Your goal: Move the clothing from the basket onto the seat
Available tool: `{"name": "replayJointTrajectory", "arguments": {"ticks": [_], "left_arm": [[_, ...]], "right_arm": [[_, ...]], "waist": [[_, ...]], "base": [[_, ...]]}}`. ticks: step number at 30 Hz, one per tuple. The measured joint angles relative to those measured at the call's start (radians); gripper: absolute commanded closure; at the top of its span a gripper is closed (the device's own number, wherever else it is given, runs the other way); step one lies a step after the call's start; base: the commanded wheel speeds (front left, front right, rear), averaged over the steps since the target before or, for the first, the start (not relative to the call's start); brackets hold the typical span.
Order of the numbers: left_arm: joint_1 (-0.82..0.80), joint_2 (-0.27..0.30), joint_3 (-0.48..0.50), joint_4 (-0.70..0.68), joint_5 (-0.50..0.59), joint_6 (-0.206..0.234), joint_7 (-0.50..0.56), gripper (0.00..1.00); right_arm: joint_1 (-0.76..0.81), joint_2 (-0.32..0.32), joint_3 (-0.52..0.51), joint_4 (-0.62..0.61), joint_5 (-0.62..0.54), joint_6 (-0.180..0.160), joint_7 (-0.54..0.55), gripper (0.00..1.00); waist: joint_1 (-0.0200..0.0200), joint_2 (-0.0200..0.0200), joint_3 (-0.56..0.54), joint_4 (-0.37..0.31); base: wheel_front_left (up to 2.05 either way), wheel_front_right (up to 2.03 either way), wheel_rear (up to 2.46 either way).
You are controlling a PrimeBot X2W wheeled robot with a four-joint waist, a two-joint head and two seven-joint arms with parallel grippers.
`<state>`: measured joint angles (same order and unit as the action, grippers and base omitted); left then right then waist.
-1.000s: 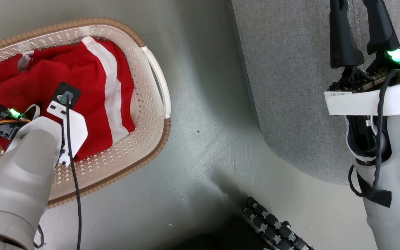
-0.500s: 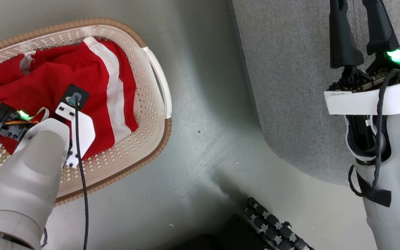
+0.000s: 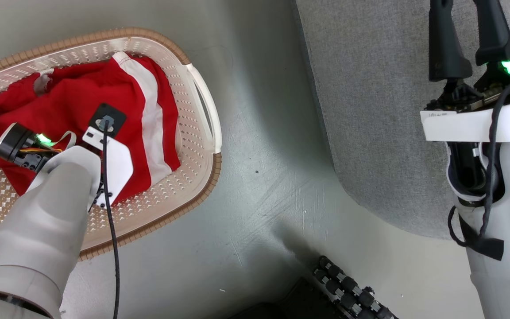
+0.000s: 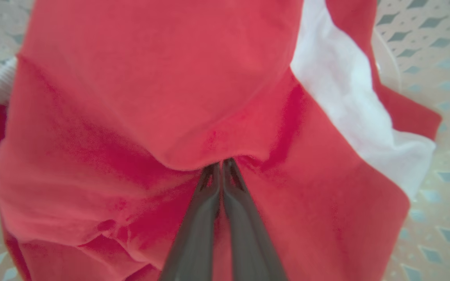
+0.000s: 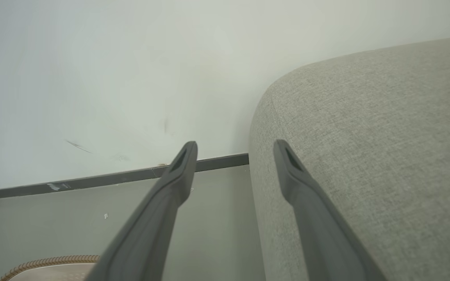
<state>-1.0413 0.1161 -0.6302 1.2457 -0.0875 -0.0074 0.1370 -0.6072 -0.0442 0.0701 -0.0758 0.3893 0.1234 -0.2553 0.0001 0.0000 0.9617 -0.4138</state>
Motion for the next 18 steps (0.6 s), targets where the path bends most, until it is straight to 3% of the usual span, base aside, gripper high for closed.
{"name": "replayJointTrajectory", "arguments": {"ticks": [16, 18], "left_arm": [[-0.006, -0.030, -0.004, -0.034, -0.011, -0.015, -0.133, 1.00], [0.006, -0.030, -0.001, -0.038, -0.019, -0.032, -0.158, 1.00]], "right_arm": [[-0.017, 0.000, -0.032, -0.004, -0.003, 0.000, 0.000, 0.00], [-0.017, 0.000, -0.035, -0.002, -0.006, 0.000, 0.000, 0.00]], "waist": [[0.0000, 0.0000, -0.065, 0.024], [0.0000, 0.0000, -0.076, 0.029]], "base": [[0.00, 0.00, 0.00], [0.00, 0.00, 0.00]]}}
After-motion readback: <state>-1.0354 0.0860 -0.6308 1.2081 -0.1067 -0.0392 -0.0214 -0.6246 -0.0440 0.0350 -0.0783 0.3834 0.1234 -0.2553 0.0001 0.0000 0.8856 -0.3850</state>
